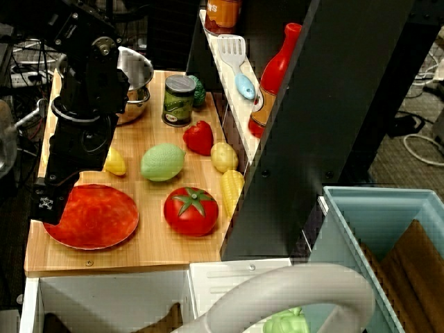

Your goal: Put banana on plate

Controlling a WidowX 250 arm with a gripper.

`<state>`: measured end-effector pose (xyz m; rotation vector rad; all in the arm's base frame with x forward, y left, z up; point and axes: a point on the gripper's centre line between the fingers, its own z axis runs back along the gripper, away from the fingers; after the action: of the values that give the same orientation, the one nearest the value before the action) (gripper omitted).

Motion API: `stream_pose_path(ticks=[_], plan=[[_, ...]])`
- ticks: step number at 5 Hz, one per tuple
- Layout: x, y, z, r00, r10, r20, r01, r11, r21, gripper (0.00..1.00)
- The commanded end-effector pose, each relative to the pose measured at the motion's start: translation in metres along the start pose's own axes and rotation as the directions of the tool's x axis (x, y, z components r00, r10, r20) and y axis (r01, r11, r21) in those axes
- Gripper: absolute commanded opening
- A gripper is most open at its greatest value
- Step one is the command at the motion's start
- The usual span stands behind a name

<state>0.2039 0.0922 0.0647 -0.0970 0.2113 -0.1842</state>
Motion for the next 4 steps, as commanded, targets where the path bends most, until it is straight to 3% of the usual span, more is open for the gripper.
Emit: stream_pose_path(ticks=[1,2,4], plan=[[0.000,0.000,0.000,1.000,0.000,0.000,0.000,1.000,0.000,1.00],[0.006,0.005,0.007,1.000,-0.009,0.012,0.009,1.000,0.019,1.00],[0.003,0.037,0.044,0.997,-0.003,0.082,0.002,1.000,0.010,1.00]])
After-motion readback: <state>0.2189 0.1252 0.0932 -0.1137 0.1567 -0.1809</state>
